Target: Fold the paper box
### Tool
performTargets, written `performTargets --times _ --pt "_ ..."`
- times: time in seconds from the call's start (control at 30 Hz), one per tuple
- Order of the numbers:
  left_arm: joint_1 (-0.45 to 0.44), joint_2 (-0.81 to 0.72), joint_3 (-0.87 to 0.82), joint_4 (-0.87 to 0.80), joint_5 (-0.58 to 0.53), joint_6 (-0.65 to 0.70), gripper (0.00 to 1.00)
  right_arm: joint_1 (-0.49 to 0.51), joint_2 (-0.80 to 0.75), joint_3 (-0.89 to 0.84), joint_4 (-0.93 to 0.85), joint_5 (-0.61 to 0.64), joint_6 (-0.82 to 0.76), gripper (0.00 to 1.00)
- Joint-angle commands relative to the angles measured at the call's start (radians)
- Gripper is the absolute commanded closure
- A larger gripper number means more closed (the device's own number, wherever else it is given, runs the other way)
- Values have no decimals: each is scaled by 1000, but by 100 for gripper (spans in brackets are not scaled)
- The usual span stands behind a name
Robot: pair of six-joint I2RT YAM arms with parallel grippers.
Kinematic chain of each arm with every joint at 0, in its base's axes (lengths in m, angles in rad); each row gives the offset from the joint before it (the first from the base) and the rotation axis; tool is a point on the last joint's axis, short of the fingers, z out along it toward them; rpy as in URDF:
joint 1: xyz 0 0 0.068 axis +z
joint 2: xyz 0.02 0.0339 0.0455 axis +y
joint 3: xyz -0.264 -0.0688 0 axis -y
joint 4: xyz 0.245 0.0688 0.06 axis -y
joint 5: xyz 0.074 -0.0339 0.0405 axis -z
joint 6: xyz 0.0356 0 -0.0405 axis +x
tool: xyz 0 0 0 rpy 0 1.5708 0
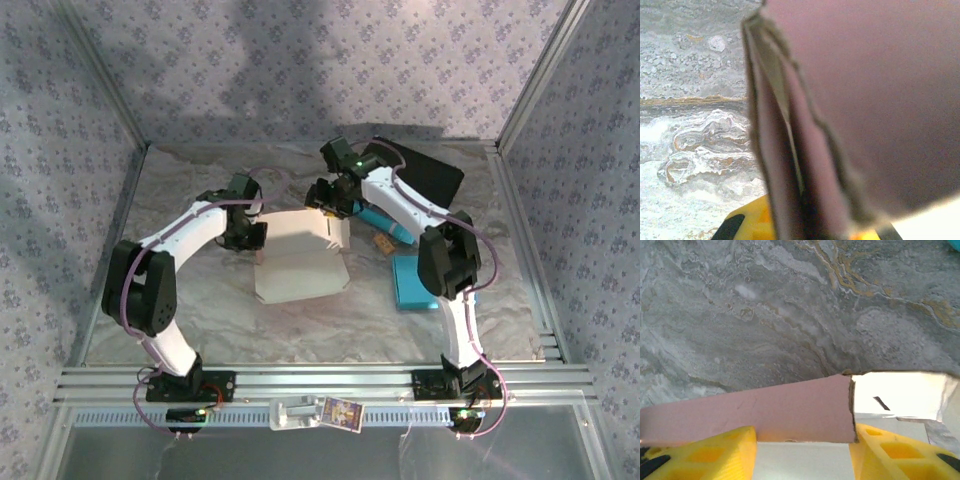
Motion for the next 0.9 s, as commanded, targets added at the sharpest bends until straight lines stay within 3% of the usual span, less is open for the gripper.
performTargets --times 0.0,0.2,0.43,0.6,0.7,0.87 --pt "27 -67 -40 84 89 41 100 -31 -199 -74 57 -15 -73 47" --pt "87 -138 -72 216 322 29 100 -142 -509 -341 179 -32 -199 46" --pt "109 -198 -104 382 526 14 100 -418 -678 -598 498 -268 -217 50" --pt "119 -191 -88 425 690 30 100 -513 -614 -525 577 -558 -290 50" --pt "127 -158 -59 401 738 36 100 -506 -559 -453 560 -743 -327 50" --pt "133 -107 -14 359 761 35 100 -450 -573 -424 494 -780 -392 51"
